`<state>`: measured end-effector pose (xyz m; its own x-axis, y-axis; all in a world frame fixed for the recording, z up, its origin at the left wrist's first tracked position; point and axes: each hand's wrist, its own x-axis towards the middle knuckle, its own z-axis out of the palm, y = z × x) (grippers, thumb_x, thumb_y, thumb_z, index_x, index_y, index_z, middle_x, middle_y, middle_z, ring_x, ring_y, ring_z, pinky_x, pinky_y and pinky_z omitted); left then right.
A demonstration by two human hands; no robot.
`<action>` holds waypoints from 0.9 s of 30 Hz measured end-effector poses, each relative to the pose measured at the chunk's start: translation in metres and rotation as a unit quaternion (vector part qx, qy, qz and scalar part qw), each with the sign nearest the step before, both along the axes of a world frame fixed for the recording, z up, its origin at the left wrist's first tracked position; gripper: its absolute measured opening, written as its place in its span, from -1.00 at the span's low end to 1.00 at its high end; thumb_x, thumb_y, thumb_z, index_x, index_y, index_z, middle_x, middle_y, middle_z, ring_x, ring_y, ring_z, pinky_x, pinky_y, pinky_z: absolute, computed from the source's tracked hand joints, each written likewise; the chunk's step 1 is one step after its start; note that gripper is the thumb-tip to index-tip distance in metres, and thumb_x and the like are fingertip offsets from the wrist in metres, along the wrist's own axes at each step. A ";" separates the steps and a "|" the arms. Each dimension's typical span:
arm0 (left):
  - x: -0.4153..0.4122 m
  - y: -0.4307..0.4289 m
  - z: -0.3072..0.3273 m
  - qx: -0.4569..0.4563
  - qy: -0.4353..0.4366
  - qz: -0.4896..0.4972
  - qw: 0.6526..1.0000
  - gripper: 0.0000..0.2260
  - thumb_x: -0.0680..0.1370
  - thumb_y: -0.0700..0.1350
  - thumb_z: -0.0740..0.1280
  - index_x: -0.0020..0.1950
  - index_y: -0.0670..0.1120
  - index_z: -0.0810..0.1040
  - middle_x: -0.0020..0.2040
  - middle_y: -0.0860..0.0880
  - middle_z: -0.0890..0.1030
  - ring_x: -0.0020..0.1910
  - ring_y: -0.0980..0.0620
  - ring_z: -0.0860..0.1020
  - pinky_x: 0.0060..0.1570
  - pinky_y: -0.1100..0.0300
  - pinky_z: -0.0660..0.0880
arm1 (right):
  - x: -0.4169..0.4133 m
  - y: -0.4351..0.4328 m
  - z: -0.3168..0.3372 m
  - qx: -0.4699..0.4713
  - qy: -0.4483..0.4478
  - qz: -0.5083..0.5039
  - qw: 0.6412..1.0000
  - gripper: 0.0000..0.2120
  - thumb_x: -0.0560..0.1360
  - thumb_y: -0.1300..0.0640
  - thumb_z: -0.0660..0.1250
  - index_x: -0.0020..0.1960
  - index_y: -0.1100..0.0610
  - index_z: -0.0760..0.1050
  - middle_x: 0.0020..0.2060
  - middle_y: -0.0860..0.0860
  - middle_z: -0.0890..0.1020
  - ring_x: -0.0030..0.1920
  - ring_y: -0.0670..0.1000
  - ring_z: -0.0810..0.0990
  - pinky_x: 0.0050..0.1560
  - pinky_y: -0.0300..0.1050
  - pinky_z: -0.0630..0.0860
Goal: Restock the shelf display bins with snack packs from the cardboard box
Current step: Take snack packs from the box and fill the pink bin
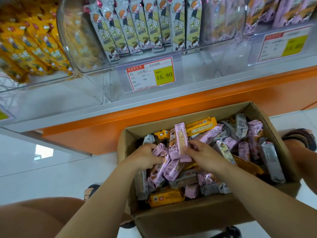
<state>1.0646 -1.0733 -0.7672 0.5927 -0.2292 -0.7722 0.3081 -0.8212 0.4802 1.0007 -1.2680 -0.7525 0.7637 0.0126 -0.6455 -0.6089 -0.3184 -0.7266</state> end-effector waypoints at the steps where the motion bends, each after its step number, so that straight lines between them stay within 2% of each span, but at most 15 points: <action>1: 0.000 0.000 0.000 -0.003 0.012 -0.003 1.000 -0.28 0.49 -0.02 0.45 0.54 -0.03 0.15 0.49 -0.09 0.26 0.16 -0.02 0.51 0.21 0.01 0.51 | 0.000 0.002 0.002 0.044 0.023 -0.037 0.998 -0.63 0.59 -0.02 0.22 0.38 -0.02 0.32 0.29 0.02 0.46 0.21 0.08 0.51 0.10 0.06 0.57; 4: -0.005 0.000 0.004 -0.020 0.026 -0.033 0.999 -0.20 0.46 -0.07 0.48 0.55 0.02 0.07 0.50 -0.06 0.25 0.18 -0.04 0.53 0.19 0.01 0.52 | 0.002 0.005 0.005 0.128 0.071 -0.093 0.985 -0.67 0.59 0.03 0.24 0.34 -0.03 0.33 0.29 0.05 0.44 0.17 0.14 0.54 0.02 0.13 0.61; 6: -0.011 -0.003 0.007 -0.021 -0.008 -0.070 0.997 -0.17 0.46 -0.12 0.48 0.56 -0.01 0.02 0.53 -0.05 0.20 0.29 -0.03 0.45 0.20 0.11 0.48 | 0.002 0.005 0.005 0.170 0.084 -0.110 0.976 -0.67 0.58 0.04 0.26 0.33 -0.03 0.33 0.23 0.08 0.50 0.10 0.14 0.60 0.00 0.13 0.61; 7: -0.014 -0.005 0.009 -0.028 -0.028 -0.077 0.996 -0.18 0.47 -0.15 0.46 0.57 -0.02 0.02 0.53 -0.05 0.19 0.29 -0.01 0.43 0.14 0.18 0.46 | 0.002 0.007 0.005 0.188 0.088 -0.114 0.972 -0.66 0.58 0.04 0.26 0.33 -0.02 0.33 0.19 0.09 0.54 0.06 0.14 0.62 -0.01 0.12 0.62; 9: -0.018 -0.007 0.011 -0.053 -0.061 -0.064 0.995 -0.22 0.48 -0.20 0.43 0.56 0.01 0.04 0.50 -0.06 0.25 0.18 0.05 0.46 -0.04 0.27 0.44 | 0.000 0.009 0.006 0.200 0.088 -0.121 0.968 -0.66 0.57 0.04 0.28 0.32 0.01 0.36 0.16 0.10 0.56 0.04 0.13 0.64 0.00 0.13 0.62; 11: -0.016 -0.008 0.011 -0.082 -0.086 -0.023 0.993 -0.26 0.50 -0.22 0.41 0.55 0.03 0.07 0.37 -0.05 0.37 0.03 0.14 0.46 -0.13 0.33 0.45 | 0.000 0.008 0.006 0.196 0.070 -0.135 0.969 -0.70 0.56 0.05 0.30 0.27 0.03 0.42 0.17 0.09 0.56 0.04 0.14 0.64 -0.02 0.11 0.62; 12: -0.014 -0.010 0.012 -0.096 -0.093 -0.006 0.991 -0.27 0.51 -0.22 0.40 0.55 0.03 0.06 0.29 -0.01 0.40 -0.02 0.17 0.45 -0.16 0.36 0.46 | 0.001 0.006 0.005 0.187 0.058 -0.140 0.971 -0.74 0.55 0.05 0.32 0.23 0.02 0.45 0.17 0.08 0.55 0.04 0.13 0.63 -0.03 0.10 0.63; 14: -0.012 -0.012 0.013 -0.116 -0.083 0.004 0.990 -0.27 0.52 -0.19 0.40 0.55 0.05 0.05 0.32 -0.02 0.37 0.03 0.14 0.45 -0.11 0.35 0.46 | 0.002 0.001 0.007 0.138 0.025 -0.128 0.982 -0.79 0.52 0.04 0.35 0.15 -0.02 0.49 0.17 0.04 0.54 0.07 0.11 0.61 0.02 0.09 0.61; 15: -0.012 -0.014 0.013 -0.123 -0.071 0.005 0.990 -0.28 0.52 -0.18 0.40 0.55 0.05 0.07 0.38 -0.05 0.34 0.11 0.10 0.44 -0.01 0.30 0.45 | 0.003 -0.002 0.008 0.098 0.007 -0.112 0.989 -0.75 0.51 0.03 0.37 0.18 -0.02 0.48 0.19 0.02 0.53 0.09 0.08 0.58 0.03 0.06 0.60; 17: -0.013 -0.016 0.014 -0.141 -0.052 0.014 0.989 -0.31 0.50 -0.17 0.42 0.53 0.02 0.15 0.46 -0.09 0.30 0.33 -0.01 0.38 0.19 0.22 0.37 | 0.003 -0.009 0.010 0.012 -0.027 -0.077 0.997 -0.60 0.51 0.04 0.38 0.32 0.00 0.39 0.23 -0.02 0.46 0.07 0.00 0.51 -0.06 -0.13 0.51; 19: -0.013 -0.020 0.014 -0.163 -0.043 0.028 0.985 -0.36 0.49 -0.18 0.43 0.50 -0.01 0.23 0.48 -0.09 0.30 0.44 -0.01 0.29 0.25 0.24 0.29 | 0.004 -0.015 0.009 -0.034 -0.068 -0.063 0.995 -0.54 0.52 0.07 0.37 0.38 0.02 0.34 0.27 -0.01 0.44 -0.02 -0.03 0.49 -0.14 -0.19 0.40; 21: -0.014 -0.023 0.016 -0.188 -0.040 0.050 0.980 -0.40 0.49 -0.19 0.44 0.47 0.00 0.29 0.47 -0.04 0.31 0.45 0.00 0.28 0.28 0.20 0.28 | 0.005 -0.020 0.008 -0.057 -0.101 -0.071 0.991 -0.58 0.53 0.12 0.35 0.36 0.02 0.36 0.26 0.02 0.47 -0.08 0.01 0.52 -0.20 -0.16 0.41; 23: -0.014 -0.023 0.016 -0.200 -0.054 0.066 0.976 -0.44 0.49 -0.19 0.43 0.44 0.02 0.33 0.46 0.01 0.33 0.46 0.01 0.27 0.31 0.14 0.29 | 0.007 -0.023 0.009 -0.104 -0.134 -0.074 0.983 -0.60 0.55 0.16 0.33 0.35 0.05 0.36 0.22 0.03 0.49 -0.04 0.06 0.54 -0.19 -0.16 0.46; 25: -0.015 -0.020 0.015 -0.183 -0.088 0.062 0.977 -0.47 0.50 -0.17 0.43 0.43 0.03 0.35 0.45 0.03 0.34 0.45 0.02 0.28 0.29 0.14 0.28 | 0.008 -0.022 0.009 -0.138 -0.166 -0.051 0.975 -0.64 0.55 0.17 0.32 0.33 0.08 0.40 0.12 0.03 0.52 -0.11 0.04 0.53 -0.29 -0.32 0.41; 27: -0.014 -0.013 0.015 -0.144 -0.105 0.030 0.984 -0.44 0.50 -0.10 0.43 0.46 0.01 0.32 0.46 0.04 0.33 0.40 0.06 0.32 0.21 0.22 0.29 | 0.006 -0.018 0.009 -0.154 -0.177 -0.012 0.972 -0.65 0.53 0.17 0.34 0.30 0.09 0.43 0.08 0.10 0.54 -0.22 0.04 0.50 -0.31 -0.25 0.38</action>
<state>1.0506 -1.0867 -0.7522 0.7511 -0.3800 -0.5399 0.2214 -0.6255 0.7482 1.0066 -1.2860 -0.7437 0.9364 -0.1602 -0.3121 -0.3477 -0.5427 -0.7646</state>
